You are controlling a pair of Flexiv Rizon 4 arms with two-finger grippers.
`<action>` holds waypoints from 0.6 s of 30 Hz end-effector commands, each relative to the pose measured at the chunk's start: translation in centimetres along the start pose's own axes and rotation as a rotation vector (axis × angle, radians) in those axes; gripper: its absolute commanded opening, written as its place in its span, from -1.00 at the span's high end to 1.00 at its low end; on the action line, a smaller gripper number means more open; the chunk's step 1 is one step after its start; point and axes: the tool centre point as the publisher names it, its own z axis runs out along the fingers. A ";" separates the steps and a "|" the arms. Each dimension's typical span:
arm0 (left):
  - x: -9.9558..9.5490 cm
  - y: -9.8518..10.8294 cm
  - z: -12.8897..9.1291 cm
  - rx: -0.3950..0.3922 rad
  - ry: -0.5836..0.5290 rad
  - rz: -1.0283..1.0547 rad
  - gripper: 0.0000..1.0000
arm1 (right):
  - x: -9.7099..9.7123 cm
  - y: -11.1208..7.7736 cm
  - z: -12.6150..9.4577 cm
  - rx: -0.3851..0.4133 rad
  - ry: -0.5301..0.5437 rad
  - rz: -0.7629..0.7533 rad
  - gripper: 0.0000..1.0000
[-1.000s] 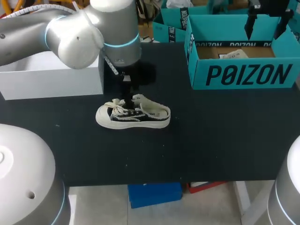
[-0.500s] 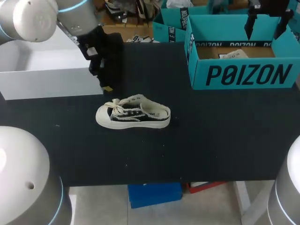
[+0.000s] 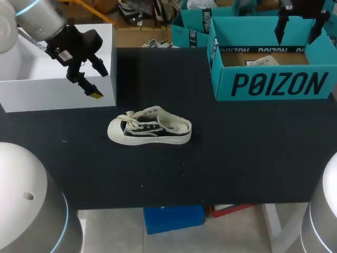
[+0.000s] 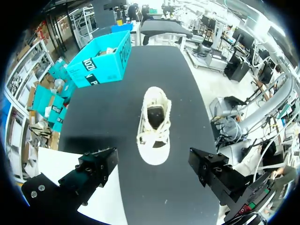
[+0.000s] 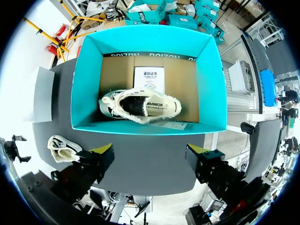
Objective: Take the shoe out of the shoebox, open the shoe tongue, remove and reinsert the insole, then place the shoe into the shoebox
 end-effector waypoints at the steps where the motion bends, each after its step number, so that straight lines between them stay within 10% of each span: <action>1: 0.7 1.1 -0.7 0.132 -0.018 -0.011 -1.00 | 0.0 0.1 0.0 0.002 -0.001 0.000 -1.00; 18: 1.1 1.3 -1.1 0.107 -0.017 -0.014 -1.00 | 0.0 0.1 0.0 0.002 -0.001 0.000 -1.00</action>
